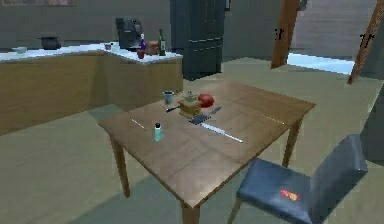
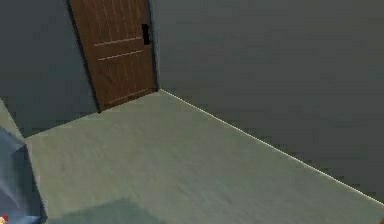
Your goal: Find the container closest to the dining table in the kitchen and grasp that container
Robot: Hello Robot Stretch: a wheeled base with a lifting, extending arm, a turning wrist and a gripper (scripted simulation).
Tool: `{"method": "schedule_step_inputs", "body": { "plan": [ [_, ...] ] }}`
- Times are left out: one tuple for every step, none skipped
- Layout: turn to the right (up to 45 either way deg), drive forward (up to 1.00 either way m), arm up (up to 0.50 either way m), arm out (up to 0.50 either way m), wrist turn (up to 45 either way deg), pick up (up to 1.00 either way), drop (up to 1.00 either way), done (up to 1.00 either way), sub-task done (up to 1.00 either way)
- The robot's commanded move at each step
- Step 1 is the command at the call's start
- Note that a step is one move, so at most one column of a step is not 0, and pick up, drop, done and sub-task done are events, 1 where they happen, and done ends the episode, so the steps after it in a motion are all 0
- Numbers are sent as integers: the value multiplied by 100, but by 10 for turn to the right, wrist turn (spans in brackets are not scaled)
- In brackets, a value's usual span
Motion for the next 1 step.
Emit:
{"method": "schedule_step_inputs", "body": {
  "plan": [
    [-450, 0, 0, 0, 0, 0, 0, 0, 0]
  ]
}}
